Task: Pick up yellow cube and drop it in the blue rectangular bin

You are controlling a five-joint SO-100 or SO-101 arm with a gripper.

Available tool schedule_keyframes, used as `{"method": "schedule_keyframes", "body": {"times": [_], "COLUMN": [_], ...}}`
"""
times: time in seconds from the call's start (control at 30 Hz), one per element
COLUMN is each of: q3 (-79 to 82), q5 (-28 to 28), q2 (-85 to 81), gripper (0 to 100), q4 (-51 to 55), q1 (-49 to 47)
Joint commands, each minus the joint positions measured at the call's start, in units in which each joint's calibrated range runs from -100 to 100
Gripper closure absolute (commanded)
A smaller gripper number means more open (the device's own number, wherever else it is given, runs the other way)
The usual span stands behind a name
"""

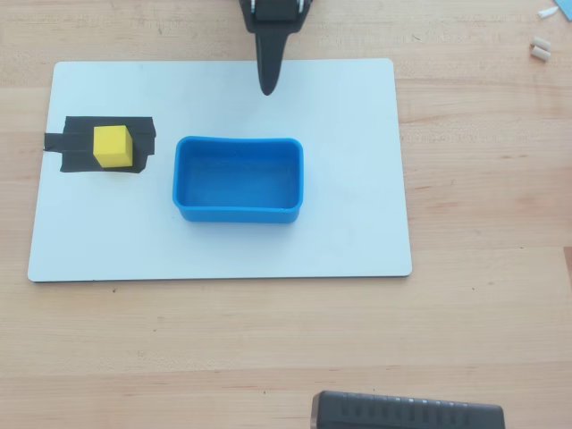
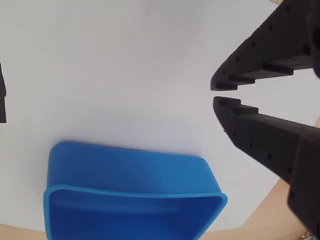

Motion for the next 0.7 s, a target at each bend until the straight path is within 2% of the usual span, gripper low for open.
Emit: {"method": "schedule_keyframes", "body": {"times": [0.0, 0.37, 0.67], "q3": [-5.79, -21.61, -39.51], "q5": [0.73, 3.76, 8.79], "q2": [-1.08, 6.91, 30.78], "gripper": [100, 100, 100], "q4": [1.16, 3.97, 4.22], "q1": [1.87, 7.71, 15.6]}}
